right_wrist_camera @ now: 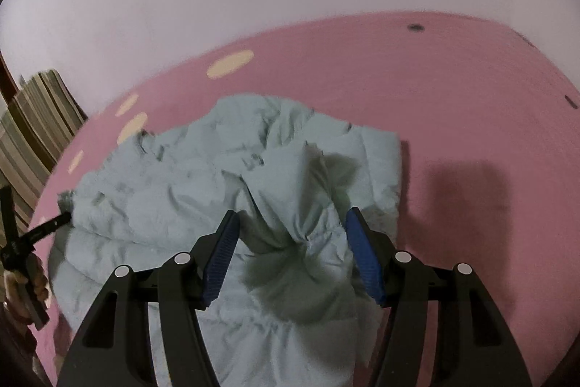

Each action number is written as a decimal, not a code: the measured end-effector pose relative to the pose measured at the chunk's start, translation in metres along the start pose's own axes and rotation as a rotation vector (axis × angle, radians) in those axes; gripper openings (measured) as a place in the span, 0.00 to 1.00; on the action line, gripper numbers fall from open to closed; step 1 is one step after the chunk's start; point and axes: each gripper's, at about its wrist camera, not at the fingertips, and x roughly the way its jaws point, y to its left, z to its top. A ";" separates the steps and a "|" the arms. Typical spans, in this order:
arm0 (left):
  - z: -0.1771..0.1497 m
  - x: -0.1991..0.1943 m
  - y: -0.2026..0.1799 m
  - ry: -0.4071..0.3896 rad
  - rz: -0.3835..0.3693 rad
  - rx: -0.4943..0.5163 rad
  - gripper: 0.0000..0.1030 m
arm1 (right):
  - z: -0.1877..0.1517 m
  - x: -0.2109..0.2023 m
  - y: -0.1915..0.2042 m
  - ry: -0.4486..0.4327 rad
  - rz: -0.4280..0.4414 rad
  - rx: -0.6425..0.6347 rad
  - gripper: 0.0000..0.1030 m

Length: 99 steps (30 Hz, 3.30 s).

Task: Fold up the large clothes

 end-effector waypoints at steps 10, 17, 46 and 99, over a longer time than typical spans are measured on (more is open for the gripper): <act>-0.008 -0.016 -0.016 -0.057 0.062 0.068 0.04 | -0.016 -0.006 0.017 -0.021 -0.025 -0.064 0.08; -0.006 -0.072 -0.023 -0.180 0.071 0.073 0.04 | -0.010 -0.067 0.030 -0.163 -0.020 -0.108 0.08; 0.090 0.102 -0.060 -0.074 0.341 0.136 0.04 | 0.074 0.099 0.012 -0.031 -0.134 -0.044 0.07; 0.055 0.114 -0.161 -0.090 0.210 0.132 0.65 | 0.042 0.147 0.131 -0.037 -0.140 -0.181 0.54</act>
